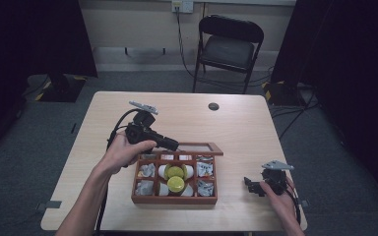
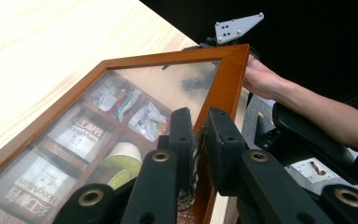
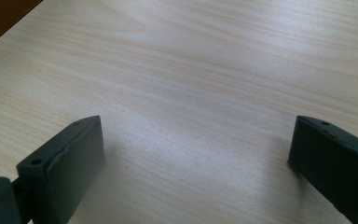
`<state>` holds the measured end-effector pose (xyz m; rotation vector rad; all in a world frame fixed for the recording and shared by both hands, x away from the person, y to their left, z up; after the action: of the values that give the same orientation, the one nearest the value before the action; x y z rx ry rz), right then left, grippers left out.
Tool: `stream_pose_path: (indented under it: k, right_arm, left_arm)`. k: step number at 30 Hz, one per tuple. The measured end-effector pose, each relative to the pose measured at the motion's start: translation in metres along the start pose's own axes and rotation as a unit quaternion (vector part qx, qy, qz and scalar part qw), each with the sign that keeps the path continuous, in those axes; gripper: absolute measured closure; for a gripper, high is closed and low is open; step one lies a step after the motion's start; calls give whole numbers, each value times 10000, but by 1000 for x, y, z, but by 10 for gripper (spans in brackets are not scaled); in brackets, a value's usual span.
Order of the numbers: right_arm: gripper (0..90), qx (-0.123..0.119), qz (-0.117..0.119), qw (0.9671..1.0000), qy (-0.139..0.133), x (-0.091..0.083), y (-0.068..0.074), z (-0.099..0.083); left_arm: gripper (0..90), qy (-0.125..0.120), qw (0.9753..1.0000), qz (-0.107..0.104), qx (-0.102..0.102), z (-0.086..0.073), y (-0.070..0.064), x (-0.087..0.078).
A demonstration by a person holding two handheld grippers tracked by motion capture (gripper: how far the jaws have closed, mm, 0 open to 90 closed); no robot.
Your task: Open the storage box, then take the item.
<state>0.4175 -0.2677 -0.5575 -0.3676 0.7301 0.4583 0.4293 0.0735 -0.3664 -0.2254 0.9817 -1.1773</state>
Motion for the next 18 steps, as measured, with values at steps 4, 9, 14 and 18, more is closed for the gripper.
stream_pose_path:
  k: [4,9,14,18]
  right_arm:
    - [25,0,0,10000,0,0,0,0]
    - [24,-4,2,10000,-1,0,0,0]
    - [24,-5,7,10000,0,0,0,0]
    - [27,-47,55,10000,3,0,1,0]
  left_arm:
    - [810,-141,9999,-40,-24,2,1,-1]
    - [810,-98,9999,-66,1,-1,1,-1]
    - [809,-74,10000,7,26,-1,0,-1]
    - [809,-199,9998,-23,48,1,1,-1]
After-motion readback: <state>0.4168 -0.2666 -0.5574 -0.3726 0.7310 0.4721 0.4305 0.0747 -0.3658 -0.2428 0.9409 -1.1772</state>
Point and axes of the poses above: each handheld gripper's, and its own axes: x roughly forward along the jaws, z roughly out of its top, y roughly to its left, the point moved 8 cm from there along x, roughly forward along the jaws, and after that the axes turned 12 degrees about -x, right-handed, at the moved point
